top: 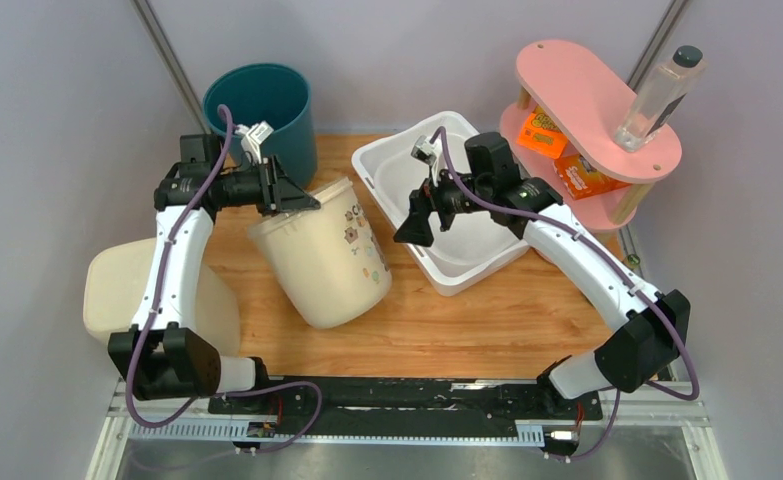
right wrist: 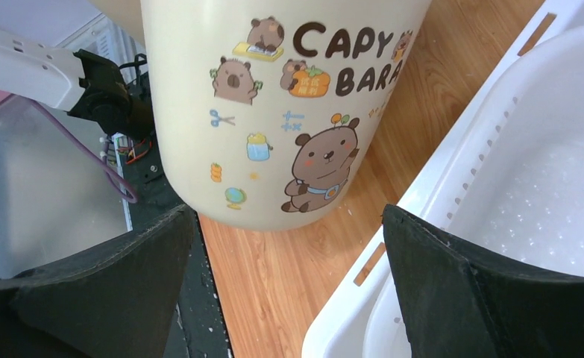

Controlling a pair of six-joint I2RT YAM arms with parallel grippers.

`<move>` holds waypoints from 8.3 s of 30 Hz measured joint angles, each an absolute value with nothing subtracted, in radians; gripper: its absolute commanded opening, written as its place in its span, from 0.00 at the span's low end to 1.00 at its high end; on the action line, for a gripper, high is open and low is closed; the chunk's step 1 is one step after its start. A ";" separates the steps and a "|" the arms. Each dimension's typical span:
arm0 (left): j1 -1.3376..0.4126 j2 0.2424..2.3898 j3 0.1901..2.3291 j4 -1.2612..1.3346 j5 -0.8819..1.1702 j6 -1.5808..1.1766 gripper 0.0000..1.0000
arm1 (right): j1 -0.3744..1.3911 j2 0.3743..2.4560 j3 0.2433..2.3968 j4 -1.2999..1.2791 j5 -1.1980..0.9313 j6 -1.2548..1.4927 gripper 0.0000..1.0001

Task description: Turn the large container upside down

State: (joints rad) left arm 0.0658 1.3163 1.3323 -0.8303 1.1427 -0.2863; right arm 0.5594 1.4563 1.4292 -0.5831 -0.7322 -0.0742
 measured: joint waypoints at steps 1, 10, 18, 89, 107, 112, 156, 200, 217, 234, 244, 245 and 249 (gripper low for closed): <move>0.066 1.329 1.359 -0.855 1.109 -0.252 0.48 | 0.559 1.456 1.425 -0.583 -0.730 -0.078 1.00; 0.066 1.404 1.445 -0.992 0.786 0.050 0.52 | 0.559 1.455 1.420 -0.583 -0.715 -0.092 1.00; -0.015 1.348 1.448 -0.985 0.607 0.113 0.64 | 0.559 1.455 1.420 -0.579 -0.715 -0.093 1.00; -0.058 1.466 1.861 -1.488 -0.030 0.251 0.87 | 0.835 1.575 1.467 -0.504 -0.645 -0.371 1.00; 0.152 1.393 1.740 -1.490 0.088 0.135 0.80 | 0.907 1.860 1.655 -0.360 -0.579 -0.189 1.00; 0.152 1.419 1.667 -1.481 0.167 0.136 0.65 | 0.813 1.834 1.600 -0.316 -0.569 -0.119 1.00; 0.171 1.531 1.625 -1.107 0.003 0.211 0.01 | 0.733 1.644 1.359 -0.601 -0.567 -0.189 0.93; 0.053 1.143 1.520 -1.356 0.564 0.892 0.62 | 0.719 1.650 1.573 -0.586 -0.575 -0.255 1.00; -0.230 1.096 1.314 -1.155 0.439 0.956 0.03 | 0.719 1.644 1.498 -0.593 -0.558 -0.276 1.00; -0.506 0.865 1.080 -1.253 0.503 0.871 0.01 | 0.656 1.666 1.565 -0.580 -0.501 -0.282 1.00; -0.509 0.924 0.978 -1.282 0.465 0.833 0.08 | 0.656 1.666 1.565 -0.579 -0.498 -0.282 1.00; -0.509 0.924 0.973 -1.282 0.464 0.831 0.08 | 0.656 1.666 1.565 -0.579 -0.498 -0.282 1.00; -0.509 0.924 0.949 -1.266 0.450 0.816 0.25 | 0.656 1.666 1.565 -0.579 -0.498 -0.282 1.00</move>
State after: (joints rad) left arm -0.5091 0.9241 0.9489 -1.2663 0.4503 0.8158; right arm 0.6559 1.6665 1.5650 -0.5789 -0.4976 -0.2825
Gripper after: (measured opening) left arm 0.095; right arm 0.997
